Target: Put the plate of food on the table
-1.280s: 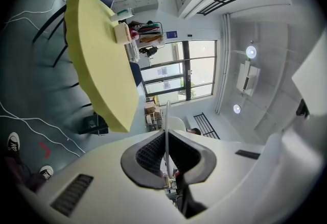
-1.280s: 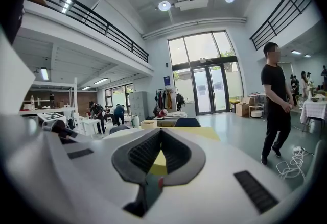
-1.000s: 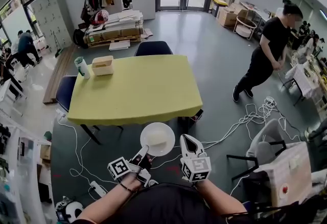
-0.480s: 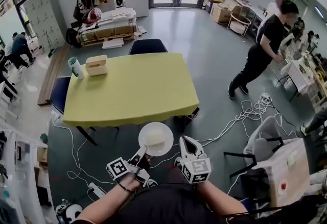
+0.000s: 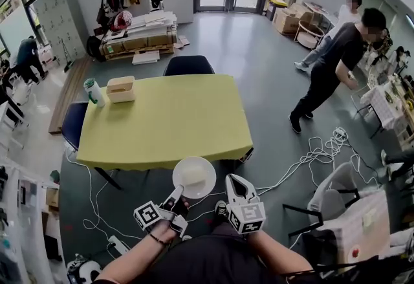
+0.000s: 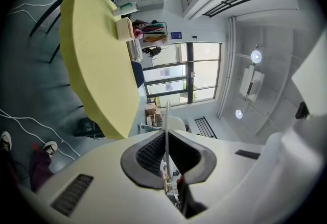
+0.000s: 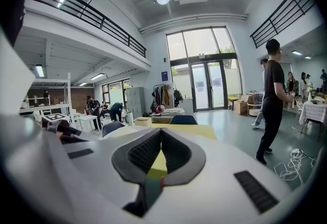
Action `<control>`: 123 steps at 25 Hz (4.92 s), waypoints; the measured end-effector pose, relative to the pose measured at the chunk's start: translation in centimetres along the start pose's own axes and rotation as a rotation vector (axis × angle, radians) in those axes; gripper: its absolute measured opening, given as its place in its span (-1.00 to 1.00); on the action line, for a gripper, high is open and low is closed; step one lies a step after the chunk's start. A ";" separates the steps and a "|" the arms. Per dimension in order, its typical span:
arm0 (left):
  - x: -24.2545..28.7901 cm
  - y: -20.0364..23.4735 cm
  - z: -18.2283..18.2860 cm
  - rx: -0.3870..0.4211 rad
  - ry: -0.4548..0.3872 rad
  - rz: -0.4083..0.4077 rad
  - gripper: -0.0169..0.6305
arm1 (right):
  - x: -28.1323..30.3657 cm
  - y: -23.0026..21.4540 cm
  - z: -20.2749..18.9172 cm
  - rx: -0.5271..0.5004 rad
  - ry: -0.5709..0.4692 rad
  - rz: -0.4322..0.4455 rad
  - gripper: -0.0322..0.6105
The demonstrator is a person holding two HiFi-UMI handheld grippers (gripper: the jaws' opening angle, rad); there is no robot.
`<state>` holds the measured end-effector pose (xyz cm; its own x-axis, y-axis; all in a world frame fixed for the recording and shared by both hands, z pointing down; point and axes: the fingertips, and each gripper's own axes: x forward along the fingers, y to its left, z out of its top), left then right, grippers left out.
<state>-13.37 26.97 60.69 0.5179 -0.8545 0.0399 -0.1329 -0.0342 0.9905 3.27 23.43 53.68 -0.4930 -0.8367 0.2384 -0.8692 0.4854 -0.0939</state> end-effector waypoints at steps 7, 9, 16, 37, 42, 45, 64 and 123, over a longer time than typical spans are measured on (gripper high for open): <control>6.4 -1.9 1.6 -0.037 -0.051 -0.050 -0.88 | 4.5 -4.3 2.3 0.002 -0.013 0.033 -0.86; 7.9 -2.1 1.9 -0.035 -0.057 -0.050 -0.88 | 5.4 -5.1 2.9 0.004 -0.015 0.045 -0.86; 12.6 -2.2 2.1 -0.035 -0.071 -0.042 -0.88 | 7.8 -9.0 3.8 0.015 -0.009 0.060 -0.86; 21.6 -2.6 3.4 -0.031 -0.201 0.005 -0.88 | 15.0 -16.9 5.9 -0.004 -0.002 0.185 -0.86; 22.2 -2.5 4.3 -0.031 -0.207 0.018 -0.88 | 16.0 -17.0 5.8 0.007 0.017 0.197 -0.86; 23.0 -2.3 5.4 -0.040 -0.214 0.018 -0.89 | 17.1 -17.0 5.7 -0.004 0.030 0.202 -0.86; 34.7 0.3 19.9 -0.043 -0.107 -0.023 -0.89 | 31.4 -18.4 10.0 -0.036 0.011 0.079 -0.86; 66.6 31.3 37.6 -0.091 -0.129 0.209 -0.89 | 50.9 -27.6 9.4 0.072 0.119 0.016 -0.86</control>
<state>-14.84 -50.52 89.43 0.3743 -0.8974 0.2336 -0.1461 0.1916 0.9705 1.83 -34.92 59.30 -0.5031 -0.7906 0.3491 -0.8636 0.4757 -0.1671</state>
